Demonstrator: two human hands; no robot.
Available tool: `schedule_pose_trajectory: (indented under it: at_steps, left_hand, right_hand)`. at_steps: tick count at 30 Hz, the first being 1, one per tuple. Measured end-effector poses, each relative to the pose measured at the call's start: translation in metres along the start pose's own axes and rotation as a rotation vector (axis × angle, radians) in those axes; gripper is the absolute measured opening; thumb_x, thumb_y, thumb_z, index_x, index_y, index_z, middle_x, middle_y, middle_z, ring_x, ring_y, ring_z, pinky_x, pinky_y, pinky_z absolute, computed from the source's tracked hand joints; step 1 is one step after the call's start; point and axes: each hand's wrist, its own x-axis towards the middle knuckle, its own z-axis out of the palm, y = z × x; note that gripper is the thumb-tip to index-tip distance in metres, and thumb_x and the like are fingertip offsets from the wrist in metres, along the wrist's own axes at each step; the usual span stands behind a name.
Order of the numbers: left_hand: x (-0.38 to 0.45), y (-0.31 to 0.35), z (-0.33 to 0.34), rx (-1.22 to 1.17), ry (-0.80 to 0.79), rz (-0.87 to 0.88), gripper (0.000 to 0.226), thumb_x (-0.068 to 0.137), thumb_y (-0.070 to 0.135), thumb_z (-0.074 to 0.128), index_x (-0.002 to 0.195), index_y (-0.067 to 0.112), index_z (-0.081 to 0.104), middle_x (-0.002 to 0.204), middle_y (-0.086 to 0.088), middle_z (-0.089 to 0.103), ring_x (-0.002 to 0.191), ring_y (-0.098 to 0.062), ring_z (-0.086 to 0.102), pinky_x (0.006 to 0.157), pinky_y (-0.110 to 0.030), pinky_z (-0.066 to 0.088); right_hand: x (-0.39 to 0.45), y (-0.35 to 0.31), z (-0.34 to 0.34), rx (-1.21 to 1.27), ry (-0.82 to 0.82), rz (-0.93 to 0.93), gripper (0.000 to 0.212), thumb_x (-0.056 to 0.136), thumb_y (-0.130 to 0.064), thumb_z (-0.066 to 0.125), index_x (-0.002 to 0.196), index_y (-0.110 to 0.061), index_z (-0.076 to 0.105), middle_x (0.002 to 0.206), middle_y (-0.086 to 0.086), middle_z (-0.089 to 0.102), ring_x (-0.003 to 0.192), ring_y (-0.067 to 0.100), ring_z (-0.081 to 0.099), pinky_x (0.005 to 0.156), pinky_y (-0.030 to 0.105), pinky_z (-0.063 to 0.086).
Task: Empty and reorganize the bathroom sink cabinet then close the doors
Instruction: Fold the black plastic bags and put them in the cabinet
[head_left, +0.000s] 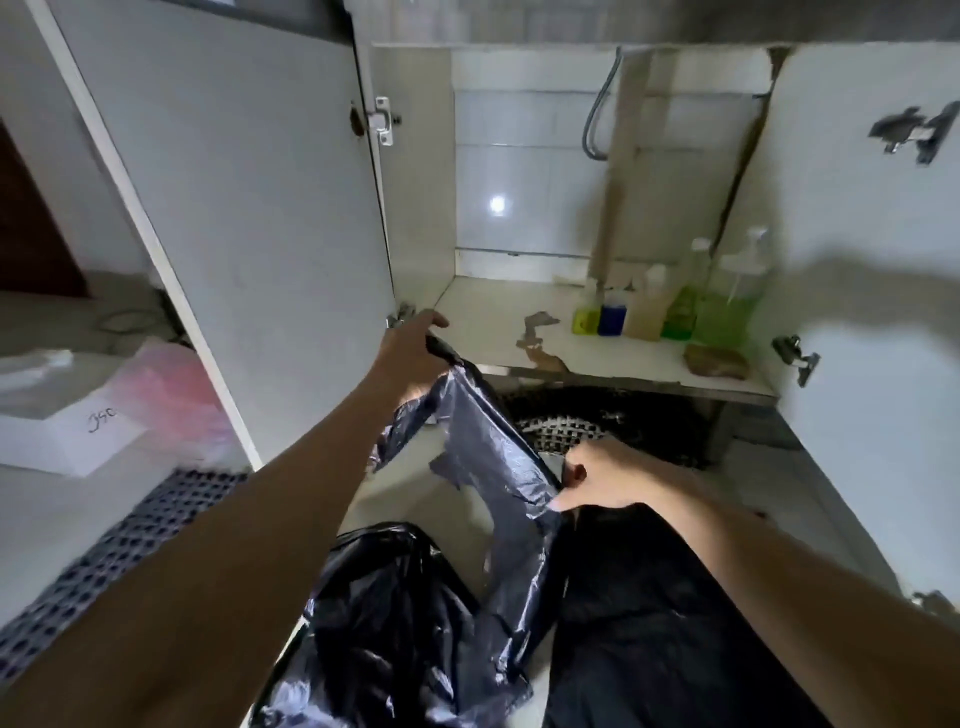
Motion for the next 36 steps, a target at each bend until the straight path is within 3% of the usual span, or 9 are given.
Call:
schedule_pose_trajectory:
  at_steps: [5,10,16,19,22,25,30,33,36]
  left_hand:
    - [-0.001,0.085,-0.006,0.108,-0.222,0.297,0.073,0.077,-0.006,0.064,0.14,0.025,0.044,0.113,-0.007,0.067,0.093,-0.017,0.059,0.08,-0.023,0.046]
    - [-0.013,0.137,0.003,-0.062,-0.488,0.364,0.079,0.08,0.002,0.069,0.145,0.029,0.033,0.102,-0.001,0.061,0.079,-0.008,0.055,0.067,-0.017,0.043]
    - [-0.015,0.125,0.019,-0.663,-0.338,0.096,0.036,0.098,0.01,0.043,0.13,0.02,0.053,0.107,-0.006,0.069,0.095,-0.018,0.063,0.069,-0.022,0.049]
    - [-0.02,0.098,0.03,-0.475,-0.351,0.022,0.033,0.096,0.005,0.044,0.124,0.016,0.059,0.12,-0.012,0.064,0.105,-0.024,0.058,0.086,-0.034,0.047]
    - [-0.041,0.088,0.043,-0.498,-0.616,-0.127,0.017,0.096,0.011,0.05,0.112,0.015,0.057,0.109,-0.009,0.061,0.1,-0.021,0.055,0.086,-0.031,0.043]
    - [-0.048,0.089,0.065,-0.347,-0.732,-0.07,0.046,0.089,0.011,0.062,0.132,0.016,0.046,0.118,-0.003,0.053,0.109,-0.015,0.045,0.092,-0.028,0.033]
    - [-0.042,0.091,0.088,-0.393,-0.789,-0.064,0.015,0.092,0.008,0.059,0.106,0.01,0.063,0.087,0.003,0.062,0.078,-0.007,0.057,0.073,-0.022,0.044]
    - [-0.036,0.097,0.088,-0.352,-0.783,-0.007,0.041,0.088,0.007,0.065,0.127,0.008,0.054,0.105,0.001,0.063,0.091,-0.007,0.061,0.077,-0.015,0.047]
    - [-0.028,0.101,0.087,-0.116,-0.699,0.095,0.045,0.066,0.022,0.083,0.107,0.014,0.067,0.104,-0.001,0.071,0.099,-0.019,0.063,0.095,-0.03,0.047]
  right_hand:
    - [-0.027,-0.023,-0.077,0.173,0.16,-0.108,0.056,0.077,-0.064,0.061,0.101,-0.014,0.054,0.092,0.005,0.061,0.082,0.018,0.061,0.073,0.031,0.05]
    - [-0.04,-0.015,-0.096,0.269,0.539,-0.117,0.039,0.093,-0.027,0.058,0.06,-0.009,0.05,0.048,-0.001,0.042,0.043,0.013,0.041,0.043,0.019,0.029]
    - [-0.047,0.012,-0.105,0.919,0.69,-0.038,0.029,0.09,-0.02,0.063,0.062,-0.016,0.06,0.048,-0.006,0.054,0.037,-0.002,0.05,0.045,0.014,0.042]
    - [-0.047,0.027,-0.109,1.076,0.701,-0.018,0.026,0.088,-0.03,0.065,0.063,-0.02,0.066,0.059,-0.003,0.062,0.059,0.015,0.061,0.066,0.035,0.05]
    - [-0.053,0.034,-0.113,1.238,0.661,-0.046,0.023,0.093,-0.019,0.059,0.07,-0.017,0.063,0.055,-0.006,0.063,0.046,0.005,0.06,0.051,0.02,0.049]
    - [-0.057,0.037,-0.117,1.342,0.659,-0.011,0.024,0.096,-0.012,0.053,0.074,-0.015,0.061,0.053,-0.007,0.067,0.045,0.007,0.063,0.047,0.018,0.051]
    - [-0.062,0.043,-0.119,1.378,0.643,0.058,0.022,0.096,-0.016,0.052,0.08,-0.017,0.068,0.09,0.006,0.071,0.084,0.028,0.065,0.086,0.044,0.048]
    - [-0.07,0.053,-0.122,1.4,0.689,0.07,0.027,0.096,-0.014,0.051,0.074,-0.017,0.066,0.069,-0.002,0.071,0.06,0.014,0.066,0.069,0.033,0.049]
    - [-0.083,0.064,-0.124,1.409,0.737,0.131,0.019,0.094,-0.018,0.056,0.076,-0.016,0.064,0.065,0.001,0.067,0.046,0.011,0.062,0.057,0.029,0.05]
